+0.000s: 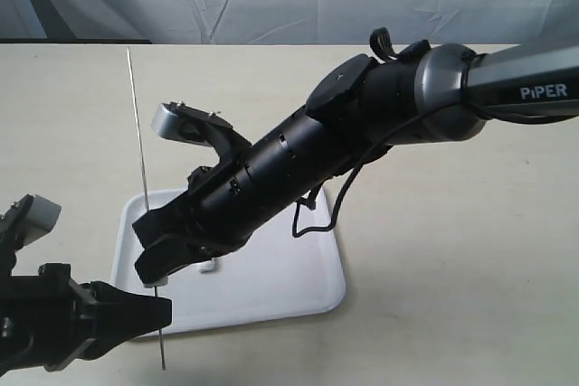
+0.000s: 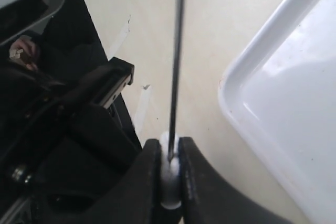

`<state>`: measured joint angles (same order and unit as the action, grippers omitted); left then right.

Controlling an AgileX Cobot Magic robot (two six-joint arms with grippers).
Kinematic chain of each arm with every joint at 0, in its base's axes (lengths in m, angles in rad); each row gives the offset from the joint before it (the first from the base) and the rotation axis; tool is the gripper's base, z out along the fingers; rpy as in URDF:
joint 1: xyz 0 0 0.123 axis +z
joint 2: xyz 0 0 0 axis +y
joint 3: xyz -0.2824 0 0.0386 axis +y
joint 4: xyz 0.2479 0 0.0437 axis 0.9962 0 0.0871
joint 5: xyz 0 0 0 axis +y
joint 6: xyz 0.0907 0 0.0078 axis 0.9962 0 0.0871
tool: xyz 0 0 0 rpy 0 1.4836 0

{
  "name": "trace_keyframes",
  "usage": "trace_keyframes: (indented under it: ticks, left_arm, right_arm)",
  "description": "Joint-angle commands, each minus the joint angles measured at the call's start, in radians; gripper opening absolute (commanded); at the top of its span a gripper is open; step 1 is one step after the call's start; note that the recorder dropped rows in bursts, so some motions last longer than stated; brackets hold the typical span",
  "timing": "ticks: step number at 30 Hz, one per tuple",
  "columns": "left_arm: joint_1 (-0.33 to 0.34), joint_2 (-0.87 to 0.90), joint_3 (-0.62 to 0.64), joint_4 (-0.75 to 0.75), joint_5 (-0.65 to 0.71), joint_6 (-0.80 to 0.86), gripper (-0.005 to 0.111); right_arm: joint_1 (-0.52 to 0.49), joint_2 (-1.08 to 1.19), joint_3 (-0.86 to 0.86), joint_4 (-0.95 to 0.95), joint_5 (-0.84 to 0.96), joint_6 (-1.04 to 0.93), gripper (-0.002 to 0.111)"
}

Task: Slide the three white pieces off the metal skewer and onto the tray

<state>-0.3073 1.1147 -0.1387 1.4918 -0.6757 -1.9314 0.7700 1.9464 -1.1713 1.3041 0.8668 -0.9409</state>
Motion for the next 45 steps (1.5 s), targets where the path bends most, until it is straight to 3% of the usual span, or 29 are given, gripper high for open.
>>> trace_keyframes:
  ticks: [1, 14, 27, 45]
  left_arm:
    - [-0.005, -0.002, 0.011, 0.07, -0.042, -0.005, 0.0]
    - [-0.005, -0.002, 0.011, 0.252, -0.145, -0.093, 0.0]
    - [-0.005, -0.002, 0.011, 0.253, -0.188, -0.106, 0.0]
    - [-0.005, -0.002, 0.011, 0.253, -0.199, -0.106, 0.0]
  right_arm:
    - [-0.037, -0.026, -0.011, 0.055, -0.053, -0.009, -0.001]
    - [-0.084, -0.058, -0.011, 0.143, -0.137, -0.037, -0.001]
    - [-0.221, -0.152, -0.011, 0.223, -0.146, -0.089, -0.001]
    - [-0.28, -0.259, -0.028, 0.3, -0.303, -0.141, -0.001]
